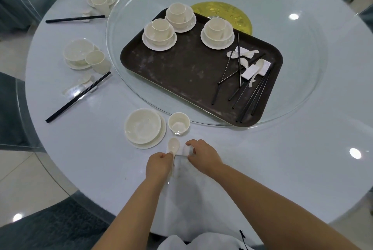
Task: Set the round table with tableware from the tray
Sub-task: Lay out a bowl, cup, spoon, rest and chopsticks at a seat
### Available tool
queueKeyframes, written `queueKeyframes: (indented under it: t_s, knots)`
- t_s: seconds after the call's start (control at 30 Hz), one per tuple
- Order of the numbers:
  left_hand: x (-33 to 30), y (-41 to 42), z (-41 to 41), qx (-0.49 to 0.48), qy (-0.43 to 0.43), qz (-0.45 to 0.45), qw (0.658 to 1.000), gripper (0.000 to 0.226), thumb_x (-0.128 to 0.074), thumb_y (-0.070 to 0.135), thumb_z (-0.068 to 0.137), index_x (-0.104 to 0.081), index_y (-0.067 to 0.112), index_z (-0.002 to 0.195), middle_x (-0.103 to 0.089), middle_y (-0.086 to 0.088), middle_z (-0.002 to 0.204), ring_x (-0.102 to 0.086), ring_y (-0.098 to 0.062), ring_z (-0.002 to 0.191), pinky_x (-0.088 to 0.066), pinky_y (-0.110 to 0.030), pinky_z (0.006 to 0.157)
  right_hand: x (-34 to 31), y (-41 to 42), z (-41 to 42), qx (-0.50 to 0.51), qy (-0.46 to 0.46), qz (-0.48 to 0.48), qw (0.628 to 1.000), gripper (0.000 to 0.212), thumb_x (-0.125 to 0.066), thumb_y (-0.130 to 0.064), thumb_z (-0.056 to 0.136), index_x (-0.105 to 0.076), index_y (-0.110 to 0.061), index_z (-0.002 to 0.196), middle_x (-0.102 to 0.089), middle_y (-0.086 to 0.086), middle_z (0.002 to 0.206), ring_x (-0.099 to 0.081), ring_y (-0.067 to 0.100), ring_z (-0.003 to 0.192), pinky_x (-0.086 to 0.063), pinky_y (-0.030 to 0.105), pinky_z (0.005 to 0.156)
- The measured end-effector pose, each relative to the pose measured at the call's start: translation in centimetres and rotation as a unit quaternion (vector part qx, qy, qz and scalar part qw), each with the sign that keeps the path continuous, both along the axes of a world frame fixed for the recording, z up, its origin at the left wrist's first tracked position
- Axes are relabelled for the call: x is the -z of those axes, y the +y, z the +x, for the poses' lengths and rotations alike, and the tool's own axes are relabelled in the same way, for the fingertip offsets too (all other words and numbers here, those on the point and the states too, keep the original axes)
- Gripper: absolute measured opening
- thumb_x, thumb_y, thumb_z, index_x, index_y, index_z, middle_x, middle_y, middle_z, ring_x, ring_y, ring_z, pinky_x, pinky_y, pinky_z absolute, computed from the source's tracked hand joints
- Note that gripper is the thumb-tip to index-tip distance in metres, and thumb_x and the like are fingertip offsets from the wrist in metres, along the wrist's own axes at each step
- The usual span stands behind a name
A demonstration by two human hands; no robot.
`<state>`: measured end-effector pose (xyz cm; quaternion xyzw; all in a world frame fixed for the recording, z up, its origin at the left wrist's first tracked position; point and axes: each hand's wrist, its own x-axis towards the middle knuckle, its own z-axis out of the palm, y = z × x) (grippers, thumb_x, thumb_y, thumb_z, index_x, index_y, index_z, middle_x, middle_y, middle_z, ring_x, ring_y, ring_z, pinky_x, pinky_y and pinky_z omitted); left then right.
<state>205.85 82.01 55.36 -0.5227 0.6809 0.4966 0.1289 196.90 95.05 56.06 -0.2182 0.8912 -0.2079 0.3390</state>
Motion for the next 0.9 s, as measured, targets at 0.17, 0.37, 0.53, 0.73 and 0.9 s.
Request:
queueKeyframes:
  t_s: [0.17, 0.37, 0.53, 0.73, 0.9]
  knots:
    - [-0.5, -0.1, 0.3, 0.017, 0.002, -0.021, 1.0, 0.042, -0.055, 0.028, 0.09, -0.036, 0.016, 0.055, -0.04, 0.005, 0.049, -0.039, -0.016, 0.048, -0.031, -0.024, 0.05, -0.2, 0.6, -0.3, 0.005, -0.007, -0.012, 1.0, 0.048, -0.057, -0.025, 0.093, -0.045, -0.024, 0.139, -0.054, 0.005, 0.121, -0.057, 0.022, 0.106, -0.046, 0.031, 0.09]
    - [-2.5, -0.8, 0.8, 0.052, -0.004, -0.14, 0.989, 0.025, -0.053, 0.04, 0.09, -0.054, 0.019, 0.077, -0.06, 0.007, 0.074, -0.054, -0.009, 0.067, -0.033, -0.025, 0.053, -1.1, 1.3, -1.3, 0.044, 0.026, -0.047, 0.998, 0.038, -0.055, -0.037, 0.096, -0.053, -0.023, 0.131, -0.056, -0.005, 0.103, -0.052, 0.011, 0.087, -0.038, 0.021, 0.077]
    - [-4.7, -1.7, -0.2, 0.042, 0.05, -0.167, 0.984, 0.032, -0.052, 0.034, 0.09, -0.046, 0.014, 0.066, -0.049, 0.004, 0.06, -0.044, -0.014, 0.055, -0.032, -0.027, 0.051, -2.7, 2.5, -3.3, 0.146, 0.063, -0.118, 0.98, 0.021, -0.055, -0.04, 0.094, -0.065, -0.022, 0.1, -0.059, -0.01, 0.081, -0.054, 0.01, 0.077, -0.036, 0.02, 0.062]
    - [-7.5, -0.7, -3.7, 0.039, 0.146, -0.146, 0.978, 0.032, -0.055, 0.033, 0.09, -0.053, 0.011, 0.067, -0.057, 0.0, 0.063, -0.05, -0.017, 0.059, -0.037, -0.028, 0.055, -4.7, 5.2, -7.5, 0.298, 0.085, -0.195, 0.931, 0.021, -0.058, -0.038, 0.094, -0.064, -0.019, 0.088, -0.063, -0.005, 0.07, -0.06, 0.013, 0.068, -0.049, 0.028, 0.066]
    - [-9.3, 1.4, -7.2, 0.088, 0.198, -0.127, 0.968, 0.028, -0.056, 0.032, 0.091, -0.063, 0.012, 0.073, -0.065, -0.002, 0.073, -0.06, -0.019, 0.071, -0.048, -0.032, 0.064, -4.7, 6.8, -11.4, 0.376, 0.036, -0.167, 0.911, 0.016, -0.058, -0.032, 0.094, -0.061, -0.019, 0.085, -0.068, 0.003, 0.076, -0.069, 0.022, 0.068, -0.06, 0.044, 0.076]
